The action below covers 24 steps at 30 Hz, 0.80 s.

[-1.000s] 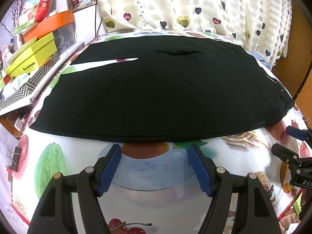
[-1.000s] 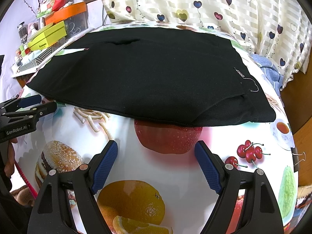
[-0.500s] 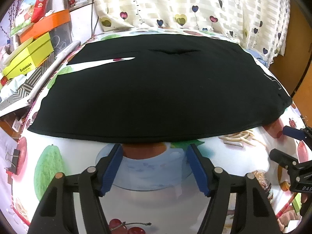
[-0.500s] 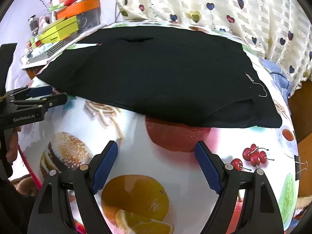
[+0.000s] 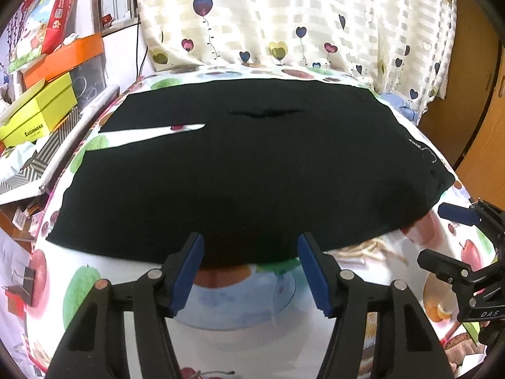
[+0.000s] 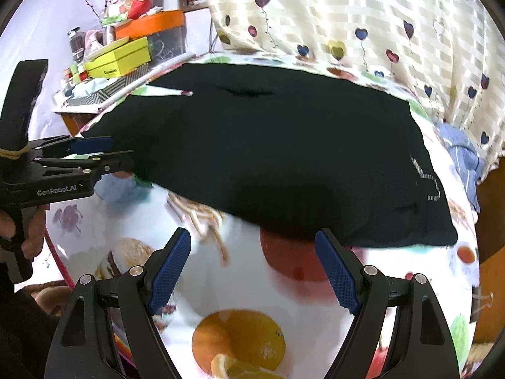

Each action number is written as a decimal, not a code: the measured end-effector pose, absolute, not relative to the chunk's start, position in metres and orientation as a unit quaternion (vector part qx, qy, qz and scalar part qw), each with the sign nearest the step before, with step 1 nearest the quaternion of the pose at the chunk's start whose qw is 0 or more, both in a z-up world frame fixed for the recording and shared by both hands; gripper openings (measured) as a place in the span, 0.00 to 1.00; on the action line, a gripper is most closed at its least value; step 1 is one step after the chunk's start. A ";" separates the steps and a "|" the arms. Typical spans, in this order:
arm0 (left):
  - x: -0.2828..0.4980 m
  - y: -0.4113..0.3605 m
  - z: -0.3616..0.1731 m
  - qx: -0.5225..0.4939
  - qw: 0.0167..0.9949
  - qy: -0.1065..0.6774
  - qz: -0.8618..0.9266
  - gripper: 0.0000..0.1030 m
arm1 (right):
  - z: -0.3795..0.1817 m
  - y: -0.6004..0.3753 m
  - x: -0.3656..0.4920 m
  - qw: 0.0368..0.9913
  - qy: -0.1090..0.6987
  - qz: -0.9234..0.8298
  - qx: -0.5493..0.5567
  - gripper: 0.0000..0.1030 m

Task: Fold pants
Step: 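Lower both grippers onto the black pants edge and close them on it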

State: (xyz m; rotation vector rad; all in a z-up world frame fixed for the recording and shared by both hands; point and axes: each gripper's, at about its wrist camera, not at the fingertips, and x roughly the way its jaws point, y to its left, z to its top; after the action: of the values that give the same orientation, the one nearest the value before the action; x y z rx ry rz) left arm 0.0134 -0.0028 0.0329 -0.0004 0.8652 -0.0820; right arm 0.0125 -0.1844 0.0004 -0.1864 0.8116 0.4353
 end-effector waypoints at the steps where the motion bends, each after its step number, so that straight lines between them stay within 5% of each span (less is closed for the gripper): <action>1: 0.016 -0.002 0.034 0.001 0.907 0.418 -0.041 0.60 | 0.003 -0.184 0.015 0.892 0.389 0.213 -0.089 0.79; 24: 0.105 0.039 0.053 0.012 0.915 0.401 -0.048 0.59 | 0.033 -0.184 0.121 0.893 0.365 0.238 -0.110 0.79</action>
State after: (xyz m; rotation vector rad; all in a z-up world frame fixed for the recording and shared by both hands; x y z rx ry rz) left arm 0.1054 0.0387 0.0532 0.0251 0.8258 -0.0996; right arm 0.1206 -0.1838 0.0332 -0.2279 0.7580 0.4944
